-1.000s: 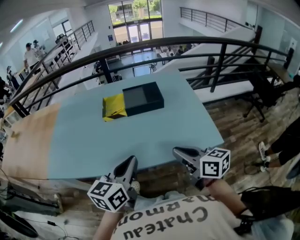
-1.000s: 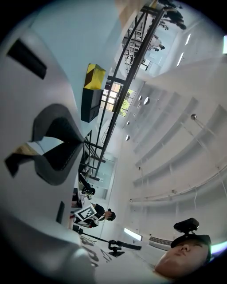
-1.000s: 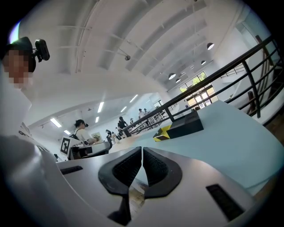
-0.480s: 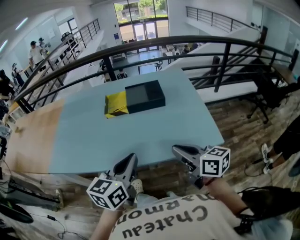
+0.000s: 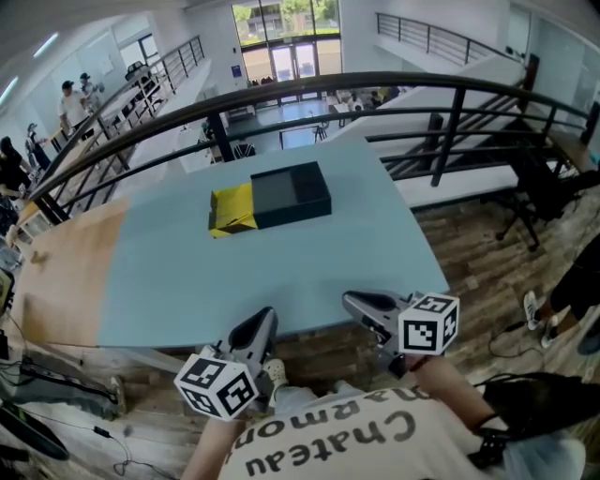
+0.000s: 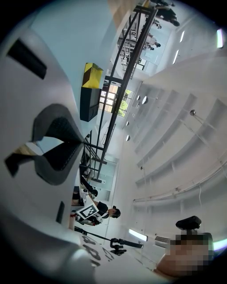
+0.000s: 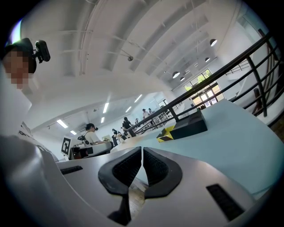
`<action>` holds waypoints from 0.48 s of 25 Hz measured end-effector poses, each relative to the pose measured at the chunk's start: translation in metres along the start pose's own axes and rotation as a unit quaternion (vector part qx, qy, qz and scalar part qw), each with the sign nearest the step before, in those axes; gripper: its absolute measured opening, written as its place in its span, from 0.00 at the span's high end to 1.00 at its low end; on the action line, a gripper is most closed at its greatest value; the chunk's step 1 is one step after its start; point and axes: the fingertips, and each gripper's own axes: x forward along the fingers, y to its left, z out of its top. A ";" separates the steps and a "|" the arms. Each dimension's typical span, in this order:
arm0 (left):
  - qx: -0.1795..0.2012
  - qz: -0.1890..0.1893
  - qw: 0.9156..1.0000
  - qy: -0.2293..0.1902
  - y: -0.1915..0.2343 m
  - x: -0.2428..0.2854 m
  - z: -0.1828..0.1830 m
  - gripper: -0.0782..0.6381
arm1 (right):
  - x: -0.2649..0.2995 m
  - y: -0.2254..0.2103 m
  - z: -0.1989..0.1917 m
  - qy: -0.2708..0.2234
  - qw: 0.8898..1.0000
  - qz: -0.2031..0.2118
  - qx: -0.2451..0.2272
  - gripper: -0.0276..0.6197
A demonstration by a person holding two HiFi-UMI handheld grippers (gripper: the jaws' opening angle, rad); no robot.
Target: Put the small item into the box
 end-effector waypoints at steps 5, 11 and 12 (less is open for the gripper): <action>-0.002 0.000 1.000 -0.002 0.005 0.005 0.003 0.89 | 0.005 -0.002 0.005 0.000 1.000 0.003 0.001 0.89; -0.002 -0.005 1.000 -0.006 0.014 0.014 0.008 0.89 | 0.013 -0.009 0.012 0.001 1.000 0.003 0.000 0.89; -0.002 -0.004 1.000 -0.005 0.016 0.016 0.011 0.89 | 0.015 -0.011 0.014 0.001 1.000 0.003 0.000 0.89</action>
